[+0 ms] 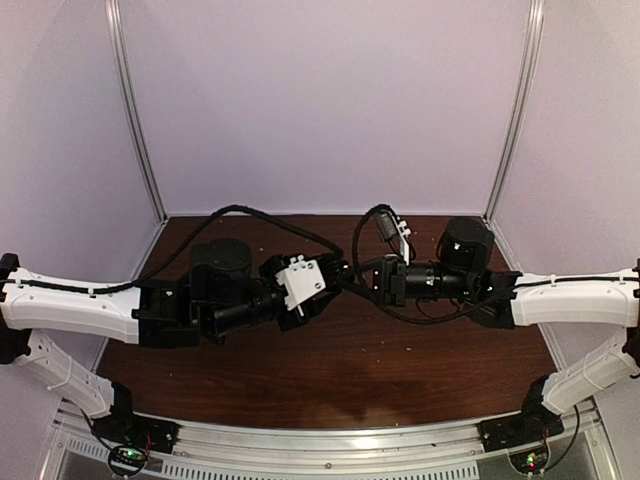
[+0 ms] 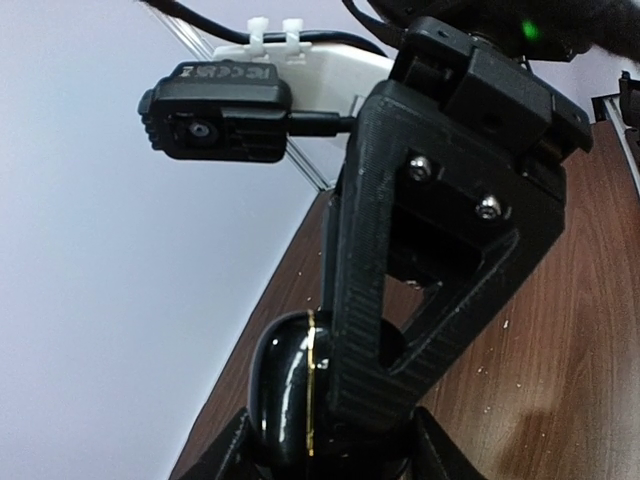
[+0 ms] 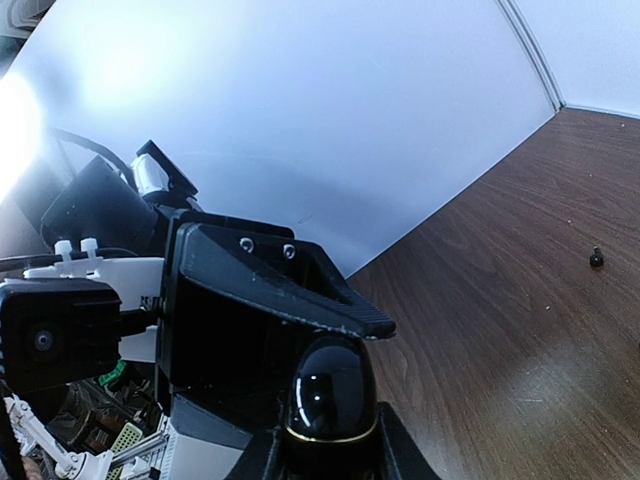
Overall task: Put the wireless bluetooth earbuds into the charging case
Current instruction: Pass from the right arm to the left, then pass from the left arm to the right
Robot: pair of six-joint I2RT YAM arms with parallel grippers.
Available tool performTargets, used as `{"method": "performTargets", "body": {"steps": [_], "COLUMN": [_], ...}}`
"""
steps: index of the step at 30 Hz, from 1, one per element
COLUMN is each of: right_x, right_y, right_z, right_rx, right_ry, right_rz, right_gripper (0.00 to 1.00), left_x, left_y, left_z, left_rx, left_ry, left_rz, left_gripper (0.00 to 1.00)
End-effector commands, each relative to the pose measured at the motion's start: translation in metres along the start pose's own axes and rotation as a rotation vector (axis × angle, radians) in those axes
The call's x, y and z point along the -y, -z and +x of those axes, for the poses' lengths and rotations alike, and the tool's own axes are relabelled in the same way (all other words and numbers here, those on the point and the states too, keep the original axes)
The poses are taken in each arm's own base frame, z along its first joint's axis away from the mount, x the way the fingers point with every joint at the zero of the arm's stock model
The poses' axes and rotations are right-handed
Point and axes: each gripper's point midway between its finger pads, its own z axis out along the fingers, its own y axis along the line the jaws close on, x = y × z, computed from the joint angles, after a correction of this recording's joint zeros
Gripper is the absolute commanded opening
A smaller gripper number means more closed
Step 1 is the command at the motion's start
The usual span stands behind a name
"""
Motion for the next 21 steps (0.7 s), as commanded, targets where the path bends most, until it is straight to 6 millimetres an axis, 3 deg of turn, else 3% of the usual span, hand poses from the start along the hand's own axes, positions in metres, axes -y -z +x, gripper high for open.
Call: {"method": "performTargets", "body": {"steps": [1,10,15,21], "right_x": [-0.0041,-0.0041,-0.0040,-0.0029], "right_y": [-0.0029,-0.0027,-0.0021,-0.0021], "right_z": [0.0060,0.0081,0.0054,0.0009], "right_rx": [-0.009,-0.012,-0.003,0.011], "right_ry": [-0.015,-0.021,-0.012,-0.005], "right_rz": [-0.033,-0.036,-0.027,-0.012], "right_gripper": [0.26,0.32,0.28,0.39], "left_x": [-0.0202,-0.0198,-0.0182,-0.0131], "left_y": [0.0032,0.0022,0.0024,-0.0002], "left_z": [-0.0274,-0.0281,-0.0283,-0.0252], "left_rx": [0.092,0.095,0.095,0.084], "left_ry": [0.027,0.033,0.029,0.015], "left_rz": [-0.072,-0.071,-0.061,-0.040], "left_gripper": [0.44,0.44,0.44,0.44]}}
